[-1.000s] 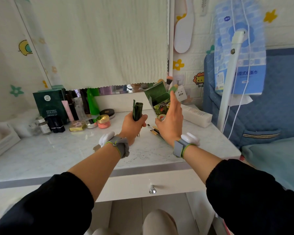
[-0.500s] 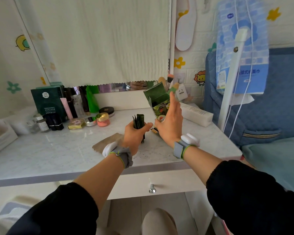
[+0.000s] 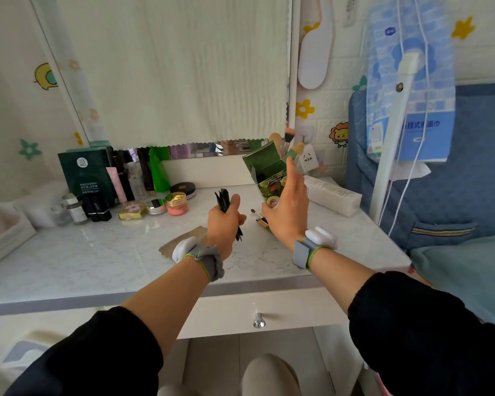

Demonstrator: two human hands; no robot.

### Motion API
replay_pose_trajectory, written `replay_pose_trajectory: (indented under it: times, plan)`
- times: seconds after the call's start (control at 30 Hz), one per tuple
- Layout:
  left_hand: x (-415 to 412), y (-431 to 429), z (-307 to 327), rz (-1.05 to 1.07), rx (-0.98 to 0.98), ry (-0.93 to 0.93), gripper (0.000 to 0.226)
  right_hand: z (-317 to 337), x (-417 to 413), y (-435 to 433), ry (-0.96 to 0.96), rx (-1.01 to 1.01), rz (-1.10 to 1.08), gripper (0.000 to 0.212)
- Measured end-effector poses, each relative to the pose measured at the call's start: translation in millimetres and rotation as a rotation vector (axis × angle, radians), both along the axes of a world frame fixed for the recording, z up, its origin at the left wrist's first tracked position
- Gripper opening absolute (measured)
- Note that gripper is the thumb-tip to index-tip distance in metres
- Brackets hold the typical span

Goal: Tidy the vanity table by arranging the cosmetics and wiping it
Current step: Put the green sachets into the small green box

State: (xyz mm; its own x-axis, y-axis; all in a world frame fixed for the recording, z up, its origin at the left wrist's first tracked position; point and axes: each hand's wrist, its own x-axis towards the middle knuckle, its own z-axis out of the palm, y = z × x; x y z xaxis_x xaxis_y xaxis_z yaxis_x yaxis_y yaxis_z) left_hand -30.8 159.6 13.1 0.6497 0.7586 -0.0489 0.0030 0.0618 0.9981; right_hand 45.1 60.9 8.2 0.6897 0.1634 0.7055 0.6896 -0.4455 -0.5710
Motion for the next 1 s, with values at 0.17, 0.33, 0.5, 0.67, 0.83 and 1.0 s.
replay_pose_trajectory:
  times: [0.17, 0.33, 0.5, 0.67, 0.83, 1.0]
  plan:
    - [-4.7, -3.8, 32.0, 0.027, 0.13, -0.072, 0.049, 2.1, -4.1, 3.8, -0.003, 0.004, 0.007, 0.109]
    - [-5.6, 0.5, 58.7, 0.035, 0.161, -0.172, 0.054, 3.9, -7.1, 9.5, -0.049, -0.032, -0.016, 0.104]
    - [-2.5, 2.3, 82.2, 0.084, 0.116, -0.279, 0.048, 3.6, -12.3, 14.8, -0.116, -0.132, -0.077, 0.101]
    - [1.1, 4.3, 89.9, 0.152, 0.151, -0.299, 0.038, 1.0, -21.0, 18.6, -0.203, -0.124, -0.071, 0.097]
    - [0.0, 8.3, 85.5, 0.247, 0.224, -0.24, 0.034, 1.3, -26.7, 19.8, -0.201, -0.109, -0.027, 0.096]
    - [1.0, 11.5, 77.8, 0.255, 0.293, -0.26, 0.031, 2.6, -32.4, 24.7, -0.148, -0.086, -0.024, 0.099]
